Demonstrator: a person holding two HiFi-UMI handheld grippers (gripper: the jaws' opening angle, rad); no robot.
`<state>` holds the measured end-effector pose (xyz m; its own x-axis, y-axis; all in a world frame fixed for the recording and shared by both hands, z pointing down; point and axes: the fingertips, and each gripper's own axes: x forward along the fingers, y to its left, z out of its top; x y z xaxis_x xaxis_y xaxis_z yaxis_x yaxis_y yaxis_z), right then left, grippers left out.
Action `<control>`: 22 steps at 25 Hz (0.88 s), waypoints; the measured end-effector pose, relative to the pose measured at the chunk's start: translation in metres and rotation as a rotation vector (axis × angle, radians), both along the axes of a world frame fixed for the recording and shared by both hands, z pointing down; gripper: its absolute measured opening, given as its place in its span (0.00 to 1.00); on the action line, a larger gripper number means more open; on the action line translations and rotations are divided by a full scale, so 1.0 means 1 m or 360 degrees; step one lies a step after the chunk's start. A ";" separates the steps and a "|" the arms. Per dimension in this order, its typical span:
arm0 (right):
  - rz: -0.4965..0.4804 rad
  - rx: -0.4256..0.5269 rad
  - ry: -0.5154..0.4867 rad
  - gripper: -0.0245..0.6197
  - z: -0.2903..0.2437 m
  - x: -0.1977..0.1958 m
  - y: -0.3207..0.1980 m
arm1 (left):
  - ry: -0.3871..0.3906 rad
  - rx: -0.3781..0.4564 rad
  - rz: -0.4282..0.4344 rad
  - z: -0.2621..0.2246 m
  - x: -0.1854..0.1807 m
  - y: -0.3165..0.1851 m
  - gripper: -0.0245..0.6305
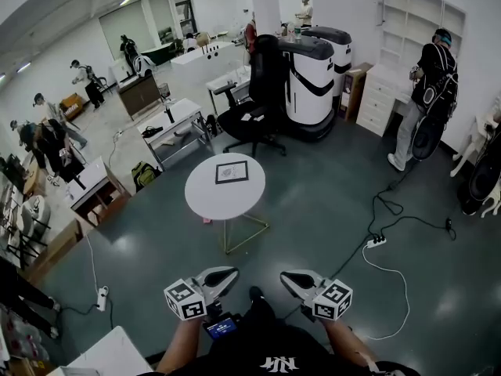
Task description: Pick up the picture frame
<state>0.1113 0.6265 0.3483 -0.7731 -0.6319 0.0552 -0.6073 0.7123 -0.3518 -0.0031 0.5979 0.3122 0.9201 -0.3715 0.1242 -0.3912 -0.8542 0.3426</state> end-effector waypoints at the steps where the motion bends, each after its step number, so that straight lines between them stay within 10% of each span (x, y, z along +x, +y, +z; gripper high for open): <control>1: -0.0003 -0.0010 -0.0003 0.04 0.002 -0.001 -0.004 | 0.0005 -0.0009 -0.0006 0.003 -0.002 -0.004 0.04; 22: -0.0060 -0.0002 0.0088 0.04 -0.020 -0.014 -0.220 | -0.0001 0.0068 -0.0115 -0.012 -0.025 -0.221 0.04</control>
<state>0.0969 0.4067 0.3288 -0.7921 -0.6023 0.0992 -0.5985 0.7346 -0.3195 -0.0279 0.3774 0.3005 0.8907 -0.4417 0.1074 -0.4523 -0.8376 0.3063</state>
